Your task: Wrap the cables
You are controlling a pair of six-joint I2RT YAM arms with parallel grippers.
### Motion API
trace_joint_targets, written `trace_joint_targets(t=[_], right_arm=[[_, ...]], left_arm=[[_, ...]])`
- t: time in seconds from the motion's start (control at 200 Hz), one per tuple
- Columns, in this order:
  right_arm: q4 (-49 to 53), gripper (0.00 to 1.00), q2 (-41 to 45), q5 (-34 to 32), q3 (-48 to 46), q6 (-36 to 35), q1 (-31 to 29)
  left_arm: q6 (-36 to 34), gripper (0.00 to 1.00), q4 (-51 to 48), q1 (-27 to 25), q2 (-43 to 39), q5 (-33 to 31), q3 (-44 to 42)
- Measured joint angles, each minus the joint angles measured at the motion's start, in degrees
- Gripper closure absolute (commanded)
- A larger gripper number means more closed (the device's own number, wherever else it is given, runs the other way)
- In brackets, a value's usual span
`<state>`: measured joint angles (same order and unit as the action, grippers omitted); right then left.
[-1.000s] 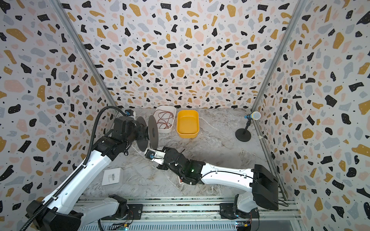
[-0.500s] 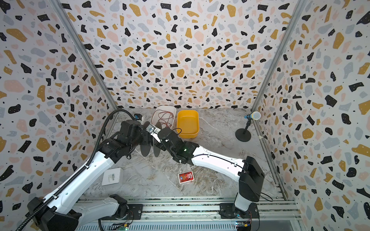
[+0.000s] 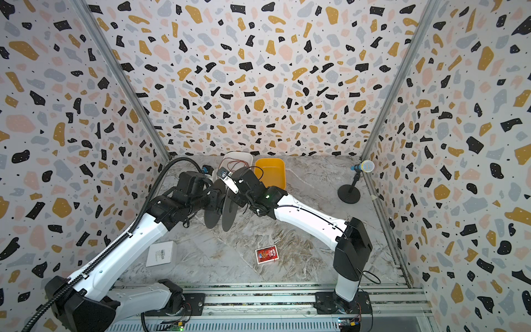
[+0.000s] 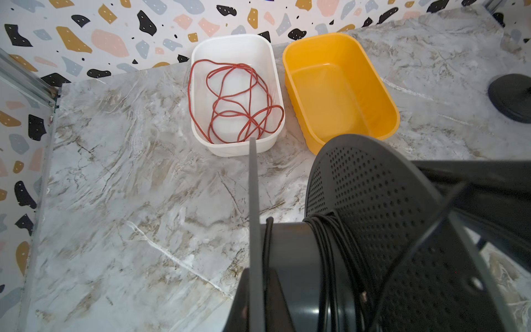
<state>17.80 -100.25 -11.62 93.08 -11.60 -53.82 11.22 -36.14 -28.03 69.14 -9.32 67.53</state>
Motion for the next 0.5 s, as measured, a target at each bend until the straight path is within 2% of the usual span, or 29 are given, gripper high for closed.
trace_joint_targets(t=[0.225, 0.501], right_arm=[[1.2, 0.86, -0.1, 9.5, -0.8, -0.6, 6.0], [-7.6, 0.73, 0.6, 20.8, -14.3, -0.8, 12.0]], left_arm=[[-1.7, 1.00, -1.6, 0.0, 2.6, 3.1, 2.9], [-2.6, 1.00, -5.2, 0.0, 3.2, 6.6, 5.3]])
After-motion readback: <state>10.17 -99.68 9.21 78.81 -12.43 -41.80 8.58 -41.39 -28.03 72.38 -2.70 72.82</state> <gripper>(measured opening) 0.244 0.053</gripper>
